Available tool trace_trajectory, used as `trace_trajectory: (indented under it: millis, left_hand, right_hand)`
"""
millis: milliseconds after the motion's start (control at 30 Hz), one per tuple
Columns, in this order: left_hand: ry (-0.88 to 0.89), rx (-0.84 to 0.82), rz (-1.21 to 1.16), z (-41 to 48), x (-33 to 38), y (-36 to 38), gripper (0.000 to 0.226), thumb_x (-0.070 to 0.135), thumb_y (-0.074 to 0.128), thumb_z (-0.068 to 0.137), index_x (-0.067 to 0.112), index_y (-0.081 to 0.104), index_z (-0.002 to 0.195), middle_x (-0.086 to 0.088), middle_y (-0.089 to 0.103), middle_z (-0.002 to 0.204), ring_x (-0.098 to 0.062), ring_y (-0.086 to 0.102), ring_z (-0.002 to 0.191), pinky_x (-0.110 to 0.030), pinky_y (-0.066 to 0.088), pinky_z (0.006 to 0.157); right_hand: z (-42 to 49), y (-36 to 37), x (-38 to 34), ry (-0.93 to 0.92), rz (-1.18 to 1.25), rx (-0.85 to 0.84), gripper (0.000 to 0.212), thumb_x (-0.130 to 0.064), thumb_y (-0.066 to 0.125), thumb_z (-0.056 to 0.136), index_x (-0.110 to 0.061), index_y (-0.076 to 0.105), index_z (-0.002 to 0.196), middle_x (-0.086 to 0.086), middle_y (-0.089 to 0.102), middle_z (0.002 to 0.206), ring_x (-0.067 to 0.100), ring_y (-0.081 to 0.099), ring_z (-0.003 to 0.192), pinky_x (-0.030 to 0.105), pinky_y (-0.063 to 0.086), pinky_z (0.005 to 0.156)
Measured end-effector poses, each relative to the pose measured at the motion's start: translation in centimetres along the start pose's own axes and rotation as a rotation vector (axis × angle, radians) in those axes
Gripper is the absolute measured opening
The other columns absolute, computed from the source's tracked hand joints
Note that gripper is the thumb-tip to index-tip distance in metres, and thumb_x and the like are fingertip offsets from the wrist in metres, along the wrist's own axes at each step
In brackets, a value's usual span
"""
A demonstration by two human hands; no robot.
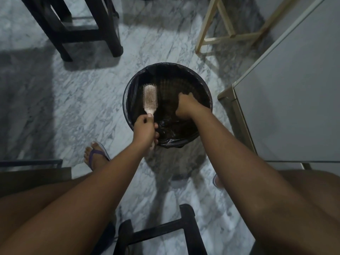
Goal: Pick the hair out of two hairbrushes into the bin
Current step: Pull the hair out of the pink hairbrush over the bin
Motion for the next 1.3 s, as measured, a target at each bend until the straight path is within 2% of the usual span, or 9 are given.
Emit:
trace_trajectory:
  millis: [167, 333, 700, 833, 900, 1000, 1100, 1200, 1300]
  left_hand:
    - [0.029, -0.028, 0.016, -0.1, 0.0, 0.6, 0.023, 0.036, 0.038, 0.106, 0.019, 0.048, 0.094, 0.000, 0.047, 0.071, -0.011, 0.032, 0.042, -0.021, 0.028, 0.043]
    - [0.039, -0.058, 0.019, -0.3, 0.0, 1.6, 0.021, 0.033, 0.039, 0.105, 0.020, 0.050, 0.093, 0.001, 0.048, 0.070, -0.011, 0.034, 0.042, -0.021, 0.029, 0.043]
    - [-0.075, -0.002, -0.051, -0.1, -0.3, 3.2, 0.019, 0.026, 0.036, 0.104, 0.023, 0.046, 0.089, 0.001, 0.044, 0.071, -0.011, 0.032, 0.043, -0.019, 0.029, 0.042]
    - [-0.063, 0.032, -0.103, -0.4, 0.0, 2.9, 0.019, 0.025, 0.034, 0.105, 0.022, 0.047, 0.091, 0.001, 0.044, 0.071, -0.011, 0.031, 0.044, -0.021, 0.027, 0.045]
    - [-0.040, 0.045, -0.076, -0.3, 0.3, 2.7, 0.019, 0.026, 0.034, 0.105, 0.021, 0.045, 0.091, 0.000, 0.044, 0.072, -0.011, 0.031, 0.043, -0.021, 0.028, 0.045]
    - [-0.005, 0.038, -0.039, -0.3, 0.6, 2.5, 0.018, 0.027, 0.034, 0.105, 0.021, 0.046, 0.094, 0.000, 0.045, 0.072, -0.011, 0.032, 0.042, -0.021, 0.029, 0.044]
    - [0.014, 0.029, -0.018, -0.4, 0.7, 2.6, 0.017, 0.030, 0.035, 0.105, 0.021, 0.047, 0.097, 0.000, 0.046, 0.072, -0.010, 0.033, 0.042, -0.021, 0.030, 0.043]
    - [0.025, 0.014, 0.000, -0.4, 0.7, 2.8, 0.018, 0.031, 0.035, 0.105, 0.020, 0.046, 0.095, -0.001, 0.046, 0.072, -0.010, 0.032, 0.041, -0.021, 0.029, 0.043]
    - [0.049, -0.014, 0.022, -0.3, 0.9, 2.9, 0.019, 0.031, 0.035, 0.106, 0.020, 0.046, 0.096, -0.001, 0.047, 0.071, -0.011, 0.032, 0.041, -0.021, 0.029, 0.043]
  right_hand:
    - [-1.1, -0.6, -1.2, -0.257, 0.528, 0.292, 0.066, -0.031, 0.064, 0.090, -0.020, 0.037, 0.150, 0.011, 0.049, 0.147, 0.024, 0.046, 0.136, 0.031, 0.037, 0.111]
    - [-0.8, -0.1, -2.0, -0.342, 0.397, 0.369, 0.035, -0.027, 0.078, 0.083, -0.013, 0.074, 0.115, 0.006, 0.075, 0.112, 0.014, 0.068, 0.108, 0.024, 0.050, 0.100]
    - [-2.8, -4.2, -1.5, -0.675, 0.502, 1.089, 0.010, -0.010, 0.069, 0.084, -0.006, 0.078, 0.087, 0.008, 0.074, 0.080, 0.017, 0.067, 0.076, 0.017, 0.047, 0.073]
    - [-2.9, -5.6, -0.6, -0.627, 0.667, 1.336, 0.006, -0.007, 0.069, 0.087, -0.003, 0.073, 0.086, 0.007, 0.070, 0.081, 0.010, 0.062, 0.076, 0.020, 0.051, 0.068]
    - [-2.2, -5.0, 0.3, -0.529, 0.622, 1.256, 0.008, -0.007, 0.064, 0.089, -0.003, 0.071, 0.087, 0.008, 0.069, 0.085, 0.014, 0.062, 0.079, 0.027, 0.053, 0.071]
    - [-1.3, -3.5, 1.0, -0.180, 0.240, 0.576, 0.026, -0.010, 0.059, 0.086, -0.007, 0.066, 0.111, 0.016, 0.061, 0.124, 0.029, 0.060, 0.113, 0.040, 0.053, 0.094]
    - [-2.1, -2.5, 0.6, 0.077, -0.143, 0.007, 0.057, -0.012, 0.057, 0.086, -0.007, 0.041, 0.141, 0.027, 0.001, 0.161, 0.049, 0.025, 0.143, 0.057, 0.035, 0.112]
    - [-1.9, -2.7, -0.6, -0.120, 0.122, 0.110, 0.075, -0.014, 0.059, 0.085, -0.015, 0.026, 0.153, 0.023, -0.004, 0.163, 0.042, 0.014, 0.149, 0.051, 0.026, 0.119]
    - [-1.6, -2.4, -1.4, -0.275, 0.430, 0.189, 0.072, -0.031, 0.066, 0.085, -0.009, 0.039, 0.148, 0.018, 0.044, 0.150, 0.030, 0.044, 0.138, 0.044, 0.041, 0.112]
Point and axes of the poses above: each hand's wrist, its own z-axis towards the middle knuckle, its own y-axis out of the palm, x = y × z, the point moved 1 cm from there along z, towards the middle knuckle
